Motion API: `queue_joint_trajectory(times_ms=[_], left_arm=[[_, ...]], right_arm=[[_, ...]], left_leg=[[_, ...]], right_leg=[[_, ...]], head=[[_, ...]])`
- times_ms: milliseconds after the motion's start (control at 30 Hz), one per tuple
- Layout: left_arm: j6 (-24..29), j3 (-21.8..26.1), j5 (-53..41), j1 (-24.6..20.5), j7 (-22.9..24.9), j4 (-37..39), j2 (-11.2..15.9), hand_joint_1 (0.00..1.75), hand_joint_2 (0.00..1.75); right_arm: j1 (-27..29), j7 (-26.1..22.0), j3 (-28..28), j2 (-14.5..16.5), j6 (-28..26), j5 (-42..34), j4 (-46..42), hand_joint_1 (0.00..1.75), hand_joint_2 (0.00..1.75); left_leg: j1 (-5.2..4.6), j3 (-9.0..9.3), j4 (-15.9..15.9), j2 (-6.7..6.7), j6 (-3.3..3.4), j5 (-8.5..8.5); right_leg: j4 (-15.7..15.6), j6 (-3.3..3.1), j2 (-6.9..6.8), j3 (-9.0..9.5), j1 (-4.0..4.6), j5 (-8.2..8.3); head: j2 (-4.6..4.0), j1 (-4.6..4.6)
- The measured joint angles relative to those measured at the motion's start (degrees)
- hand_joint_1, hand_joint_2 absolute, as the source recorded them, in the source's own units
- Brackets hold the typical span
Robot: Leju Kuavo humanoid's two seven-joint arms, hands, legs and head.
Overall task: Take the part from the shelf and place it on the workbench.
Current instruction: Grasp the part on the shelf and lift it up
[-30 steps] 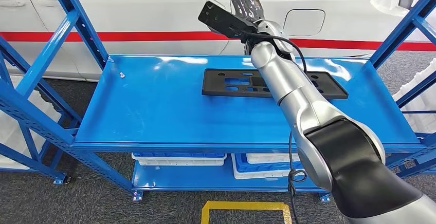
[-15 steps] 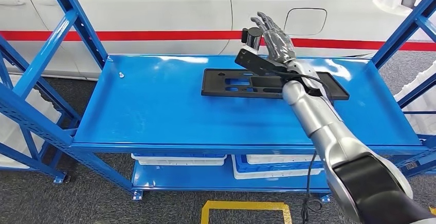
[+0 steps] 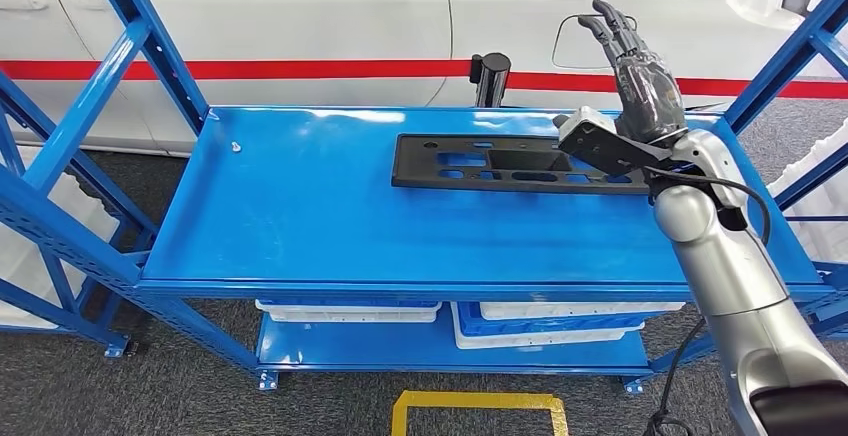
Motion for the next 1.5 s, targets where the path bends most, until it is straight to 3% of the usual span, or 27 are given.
queue_joint_trajectory(times_ms=[233, 633, 900, 1167, 1500], left_arm=[[0.03, 1.07, -0.25, 0.29, -0.61, 0.0, -0.12, 0.0, 0.0], [0.01, 2.08, -1.6, 0.31, -0.33, 0.0, -0.37, 0.0, 0.0], [-0.1, 2.25, -3.04, -0.18, 0.68, 0.0, -0.66, 0.0, 0.0], [-0.42, 2.42, -3.49, -0.22, 0.78, 0.0, -0.71, 0.0, 0.0], [-0.95, 2.28, -7.31, -1.56, 2.79, -0.01, -1.53, 0.0, 0.0]], right_arm=[[3.27, -0.88, 1.1, -0.54, 5.54, 4.3, -3.85, 0.0, 1.75], [6.25, 0.76, 8.73, 2.1, 4.75, 11.47, -2.86, 0.0, 1.75], [6.86, 2.81, 15.69, 8.76, 2.77, 18.99, 5.1, 0.0, 1.75], [5.19, 3.88, 17.96, 11.73, 2.03, 20.56, 9.84, 0.0, 1.75], [1.99, 10.62, 19.35, 18.65, -6.54, 29.87, 22.16, 0.0, 1.75]], left_leg=[[0.01, 0.0, -0.02, -0.01, -0.01, -0.02], [0.01, -0.01, -0.02, -0.01, -0.01, -0.02], [0.09, 0.04, -0.04, 0.01, -0.02, -0.02], [0.04, 0.02, -0.04, 0.02, -0.02, -0.03], [0.07, 0.09, -0.04, 0.03, -0.02, -0.03]], right_leg=[[0.0, -0.02, -0.02, 0.04, 0.06, -0.03], [0.0, -0.02, -0.03, 0.04, 0.07, -0.03], [0.0, -0.03, -0.04, 0.03, 0.1, -0.04], [0.01, -0.03, -0.01, 0.06, 0.09, -0.04], [0.01, -0.06, 0.0, -0.07, 0.09, -0.06]], head=[[0.0, 0.0], [0.0, 0.0], [0.0, 0.0], [0.0, 0.0], [0.0, 0.0]])
